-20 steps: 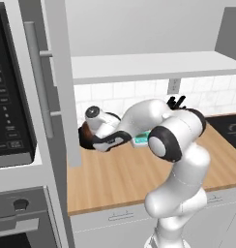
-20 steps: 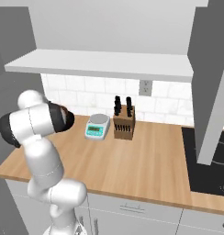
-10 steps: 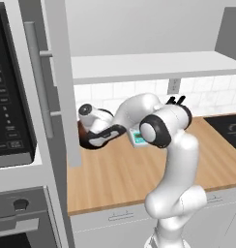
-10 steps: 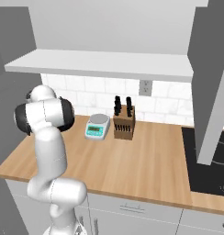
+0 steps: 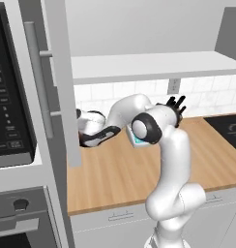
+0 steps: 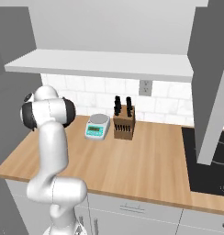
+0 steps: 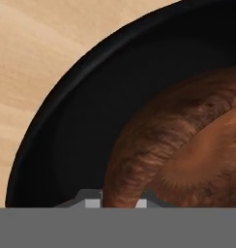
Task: Pick up the bowls on the counter and stack them on top of one another in the open cabinet. Place the smaller bowl on top of the larger bowl.
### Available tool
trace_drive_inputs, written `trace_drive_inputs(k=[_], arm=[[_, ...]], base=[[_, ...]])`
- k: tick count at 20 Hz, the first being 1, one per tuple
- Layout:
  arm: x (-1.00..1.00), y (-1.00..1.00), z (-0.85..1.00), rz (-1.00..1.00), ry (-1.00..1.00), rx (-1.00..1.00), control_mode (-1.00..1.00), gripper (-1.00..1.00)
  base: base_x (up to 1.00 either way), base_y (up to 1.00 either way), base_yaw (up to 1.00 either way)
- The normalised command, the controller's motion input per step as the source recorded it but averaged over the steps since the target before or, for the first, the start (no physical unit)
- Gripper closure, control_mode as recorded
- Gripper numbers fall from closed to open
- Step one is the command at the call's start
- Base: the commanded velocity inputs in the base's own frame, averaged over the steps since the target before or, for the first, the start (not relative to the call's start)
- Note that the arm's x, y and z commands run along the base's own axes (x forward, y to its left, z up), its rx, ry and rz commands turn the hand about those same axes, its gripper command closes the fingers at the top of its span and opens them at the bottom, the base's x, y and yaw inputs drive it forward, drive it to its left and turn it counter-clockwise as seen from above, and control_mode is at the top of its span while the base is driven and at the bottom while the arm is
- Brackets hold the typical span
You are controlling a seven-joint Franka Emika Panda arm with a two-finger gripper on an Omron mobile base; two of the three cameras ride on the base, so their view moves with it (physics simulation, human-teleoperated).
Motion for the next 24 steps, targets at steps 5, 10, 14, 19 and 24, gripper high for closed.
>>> trace_drive_inputs(k=[5, 10, 14, 19, 24], arm=[[-0.01, 0.0, 0.27, 0.0, -0.03, 0.01, -1.0, -1.0], [-0.42, -0.02, 0.47, 0.0, 0.0, 0.01, -1.0, -1.0], [-0.76, -0.46, 0.06, 0.04, 0.04, 0.03, -1.0, -1.0], [-0.57, -0.85, 0.0, 0.14, 0.03, 0.04, -1.0, -1.0], [0.06, -0.57, 0.0, 0.25, 0.0, 0.05, -1.0, -1.0]], base=[[0.0, 0.0, 0.0], [0.0, 0.0, 0.0], [0.0, 0.0, 0.0], [0.0, 0.0, 0.0], [0.0, 0.0, 0.0]])
